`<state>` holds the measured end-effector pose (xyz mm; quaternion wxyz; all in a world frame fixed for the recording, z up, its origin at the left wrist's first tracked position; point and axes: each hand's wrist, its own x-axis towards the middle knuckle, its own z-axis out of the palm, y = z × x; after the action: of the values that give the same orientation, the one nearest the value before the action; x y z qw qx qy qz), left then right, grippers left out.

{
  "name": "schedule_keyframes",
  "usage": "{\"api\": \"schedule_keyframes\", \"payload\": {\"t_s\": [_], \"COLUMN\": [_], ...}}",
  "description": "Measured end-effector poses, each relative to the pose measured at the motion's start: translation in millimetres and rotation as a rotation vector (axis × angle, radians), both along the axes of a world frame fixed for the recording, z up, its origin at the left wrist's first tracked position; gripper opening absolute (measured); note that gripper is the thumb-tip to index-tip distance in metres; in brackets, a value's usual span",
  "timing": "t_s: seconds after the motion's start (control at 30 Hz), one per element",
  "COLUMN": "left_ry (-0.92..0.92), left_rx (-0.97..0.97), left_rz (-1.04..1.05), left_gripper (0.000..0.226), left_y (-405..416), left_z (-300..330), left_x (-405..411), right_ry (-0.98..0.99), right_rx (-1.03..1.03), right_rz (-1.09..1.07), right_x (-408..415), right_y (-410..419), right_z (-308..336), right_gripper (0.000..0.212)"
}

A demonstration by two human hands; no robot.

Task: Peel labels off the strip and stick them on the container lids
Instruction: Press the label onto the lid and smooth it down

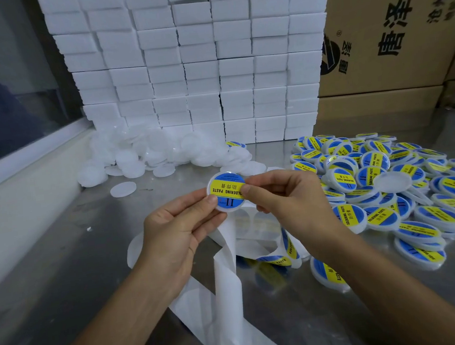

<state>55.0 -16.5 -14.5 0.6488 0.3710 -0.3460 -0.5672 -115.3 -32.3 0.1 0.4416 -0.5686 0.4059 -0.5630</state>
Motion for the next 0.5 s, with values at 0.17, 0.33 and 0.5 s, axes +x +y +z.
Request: {"api": "schedule_keyframes", "payload": {"t_s": [0.17, 0.33, 0.5], "left_ry": [-0.016, -0.065, -0.116], "left_rx": [-0.013, -0.033, -0.057], "left_rz": [0.032, 0.091, 0.111], "left_gripper": [0.030, 0.033, 0.038], "left_y": [0.5, 2.7, 3.9], "left_z": [-0.1, -0.3, 0.6], "left_x": [-0.7, -2.0, -3.3], "right_ry": [0.033, 0.073, 0.158], "right_rx": [-0.009, -0.037, -0.103], "right_rz": [-0.007, -0.022, -0.103], "right_x": [1.2, 0.9, 1.5], "right_y": [-0.3, 0.0, 0.4], "right_z": [0.0, -1.6, -4.2], "right_gripper": [0.006, 0.006, 0.008]}}
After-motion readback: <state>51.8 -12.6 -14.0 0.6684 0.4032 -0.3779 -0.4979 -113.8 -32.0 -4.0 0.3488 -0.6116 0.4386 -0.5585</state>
